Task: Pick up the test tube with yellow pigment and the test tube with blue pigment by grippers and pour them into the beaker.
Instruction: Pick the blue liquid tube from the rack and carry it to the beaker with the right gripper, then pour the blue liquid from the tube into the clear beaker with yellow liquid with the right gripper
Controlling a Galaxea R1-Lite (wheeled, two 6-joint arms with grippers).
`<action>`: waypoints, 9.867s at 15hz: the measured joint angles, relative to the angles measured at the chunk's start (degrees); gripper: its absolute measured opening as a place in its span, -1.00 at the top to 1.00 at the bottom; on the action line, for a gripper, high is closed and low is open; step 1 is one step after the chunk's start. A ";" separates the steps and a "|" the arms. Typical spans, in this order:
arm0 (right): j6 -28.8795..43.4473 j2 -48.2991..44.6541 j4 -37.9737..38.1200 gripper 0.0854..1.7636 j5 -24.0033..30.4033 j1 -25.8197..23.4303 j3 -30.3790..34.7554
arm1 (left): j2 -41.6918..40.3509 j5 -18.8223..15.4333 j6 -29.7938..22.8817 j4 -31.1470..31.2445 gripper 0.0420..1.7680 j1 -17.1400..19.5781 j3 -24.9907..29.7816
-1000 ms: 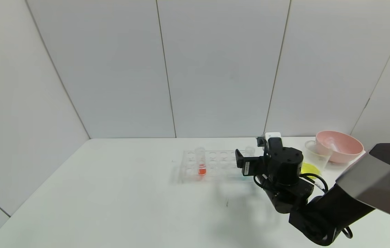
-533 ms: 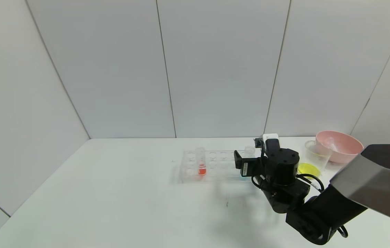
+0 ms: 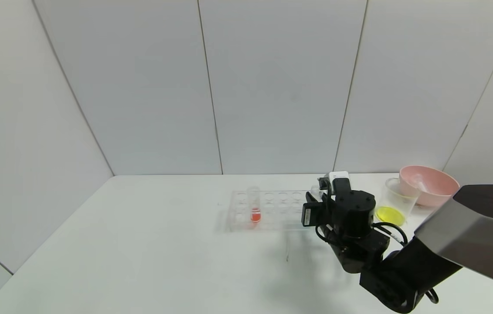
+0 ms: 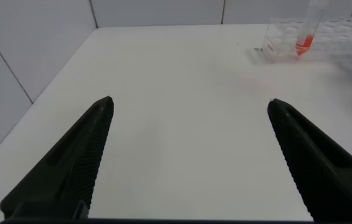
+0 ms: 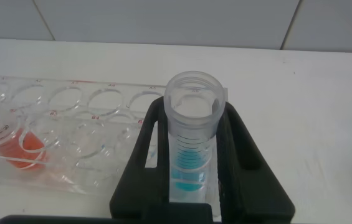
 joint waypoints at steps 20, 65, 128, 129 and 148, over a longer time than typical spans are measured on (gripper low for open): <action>-2.90 -14.54 8.02 0.51 0.06 1.88 0.16 | 0.00 0.00 0.00 0.02 -1.00 0.00 0.00; -63.44 -11.26 118.61 0.51 57.06 -54.31 -62.82 | 0.00 0.00 0.00 0.00 -1.00 0.00 0.00; -83.69 -2.78 119.65 0.51 -10.64 -25.22 -65.26 | 0.00 0.00 0.02 0.02 -1.00 0.00 0.00; -84.32 -2.76 119.14 0.51 -11.08 -25.10 -65.26 | 0.00 0.00 -0.02 0.02 -1.00 0.00 0.00; -44.68 -9.81 103.53 0.51 44.82 -32.18 -61.14 | 0.00 -0.02 0.00 0.02 -1.00 0.00 0.00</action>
